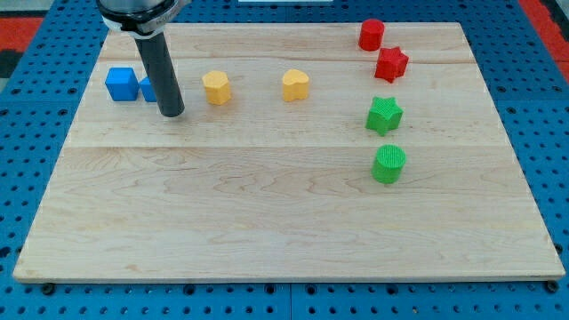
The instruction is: Separate yellow hexagon from yellow heart
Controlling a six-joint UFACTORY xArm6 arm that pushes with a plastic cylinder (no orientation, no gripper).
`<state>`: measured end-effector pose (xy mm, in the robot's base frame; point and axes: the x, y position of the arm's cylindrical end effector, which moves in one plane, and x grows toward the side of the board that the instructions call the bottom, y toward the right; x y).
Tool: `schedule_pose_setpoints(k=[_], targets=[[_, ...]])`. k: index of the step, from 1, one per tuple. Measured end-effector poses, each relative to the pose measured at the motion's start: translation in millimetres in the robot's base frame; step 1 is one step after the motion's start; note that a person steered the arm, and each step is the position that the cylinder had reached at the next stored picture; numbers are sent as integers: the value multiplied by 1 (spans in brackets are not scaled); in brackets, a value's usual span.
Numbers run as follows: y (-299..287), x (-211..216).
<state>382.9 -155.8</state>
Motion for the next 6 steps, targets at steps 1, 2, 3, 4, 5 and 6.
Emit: schedule_pose_setpoints(k=[1,2,3,4,5,6], targets=[[3,0],[25,-17],[29,-33],[63,-34],[94,-47],[105,-73]])
